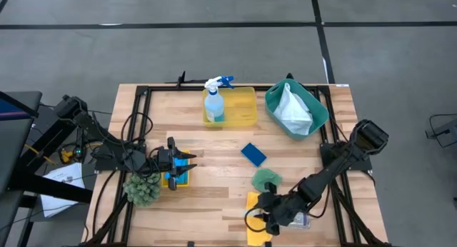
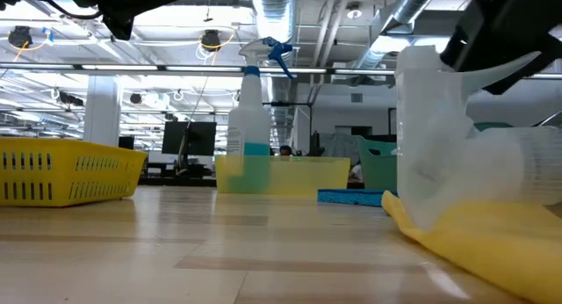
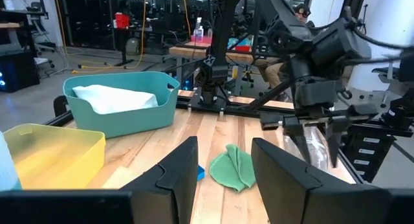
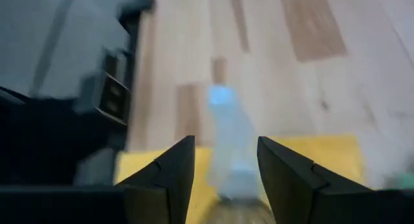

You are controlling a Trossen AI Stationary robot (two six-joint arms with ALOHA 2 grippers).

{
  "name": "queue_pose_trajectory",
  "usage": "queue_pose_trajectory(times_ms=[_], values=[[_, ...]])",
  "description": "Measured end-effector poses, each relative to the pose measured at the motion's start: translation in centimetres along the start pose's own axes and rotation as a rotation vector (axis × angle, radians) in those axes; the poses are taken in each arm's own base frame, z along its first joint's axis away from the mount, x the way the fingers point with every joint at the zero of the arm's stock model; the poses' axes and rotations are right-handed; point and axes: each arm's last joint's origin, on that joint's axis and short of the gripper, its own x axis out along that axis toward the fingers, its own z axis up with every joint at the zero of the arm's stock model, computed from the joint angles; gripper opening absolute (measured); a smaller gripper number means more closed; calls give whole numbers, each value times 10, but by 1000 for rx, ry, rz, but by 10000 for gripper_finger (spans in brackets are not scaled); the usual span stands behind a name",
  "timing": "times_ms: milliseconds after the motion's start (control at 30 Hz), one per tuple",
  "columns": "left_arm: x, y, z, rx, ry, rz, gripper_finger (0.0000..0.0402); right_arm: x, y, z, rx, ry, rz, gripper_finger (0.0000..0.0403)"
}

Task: Pick & Place Kitchen Items
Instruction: Put the transparent spray bottle into the top yellow bin

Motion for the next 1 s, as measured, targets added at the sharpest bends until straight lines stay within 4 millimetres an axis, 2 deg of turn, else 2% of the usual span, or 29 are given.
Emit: queue_pose_trajectory(times_ms=[133,300,600,867,1000], values=[[0,0,0,-1,0,0,140,-5,5,2,-9,61,-41,160],[0,0,0,-1,0,0,140,-8,12,2,-23,85,-2,160],[0,0,0,-4,0,0,140,-7,9,-3,-41,107,-40,165],[0,0,0,-10,-2,-15,140,13,2,-8,-42,152,-84,238],[0,-1,1,-18,-7,-46,140,18,5,-3,-27,164,-48,260]])
